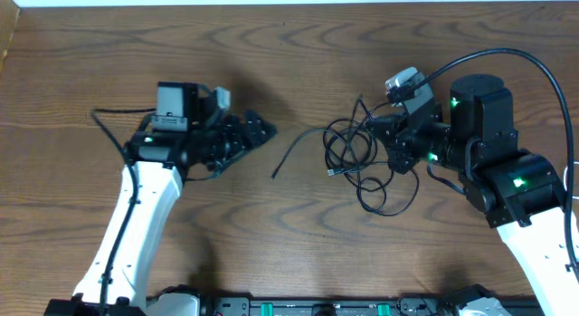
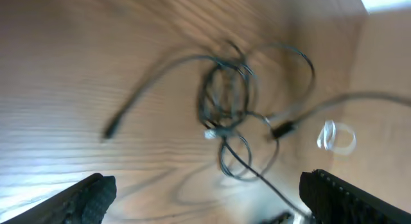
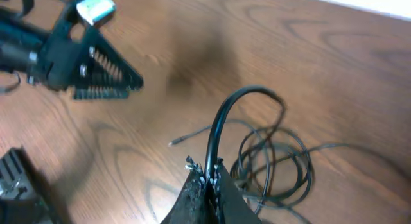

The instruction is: Untangle cables

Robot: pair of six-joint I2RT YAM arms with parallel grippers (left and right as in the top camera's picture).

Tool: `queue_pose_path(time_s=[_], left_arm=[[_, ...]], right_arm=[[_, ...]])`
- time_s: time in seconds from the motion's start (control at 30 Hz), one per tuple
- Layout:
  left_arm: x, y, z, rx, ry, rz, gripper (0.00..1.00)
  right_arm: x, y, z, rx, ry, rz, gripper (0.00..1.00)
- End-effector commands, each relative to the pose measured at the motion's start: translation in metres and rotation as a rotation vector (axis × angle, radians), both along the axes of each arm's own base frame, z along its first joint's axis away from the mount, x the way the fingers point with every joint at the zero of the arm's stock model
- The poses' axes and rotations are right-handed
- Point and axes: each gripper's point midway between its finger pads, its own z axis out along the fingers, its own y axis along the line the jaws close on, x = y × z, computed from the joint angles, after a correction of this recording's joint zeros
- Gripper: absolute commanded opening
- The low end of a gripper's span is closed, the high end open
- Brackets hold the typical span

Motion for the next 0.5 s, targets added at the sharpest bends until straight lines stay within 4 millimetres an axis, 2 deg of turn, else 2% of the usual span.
queue_pose_path(time_s=[0.0,0.13,0.23,0.3,0.33,0.37,0.4,0.47], left_arm=[[-0.010,-0.028,0.010,-0.016,-0.060,-0.128,0.98],[-0.011,-0.048,0.008,0.041,-0.112,-0.176,0.98],[-0.010,-0.055,0.006,0.093,-0.145,-0.186,0.98],[-0.009,-0.055,0.001,0.152,-0.161,-0.178,0.98],[-0.008,-0.054,-0.003,0.195,-0.168,-0.169,0.98],[-0.008,-0.054,-0.004,0.212,-0.172,-0.168,0.98],[-0.008,-0.053,-0.005,0.228,-0.176,-0.164,0.98],[-0.005,-0.049,-0.006,0.260,-0.184,-0.147,0.98]], right_arm=[[0.004,0.003,0.025,0.060,-0.070,-0.003,0.01],[0.007,0.004,0.069,0.152,-0.187,-0.029,0.01],[0.010,-0.012,0.099,0.145,-0.285,-0.112,0.01],[0.016,-0.037,0.116,0.121,-0.347,-0.249,0.01],[0.023,-0.071,0.126,0.091,-0.387,-0.438,0.01],[0.025,-0.089,0.128,0.066,-0.400,-0.534,0.01],[0.026,-0.113,0.127,0.026,-0.404,-0.664,0.01],[0.021,-0.168,0.106,-0.104,-0.348,-0.965,0.01]])
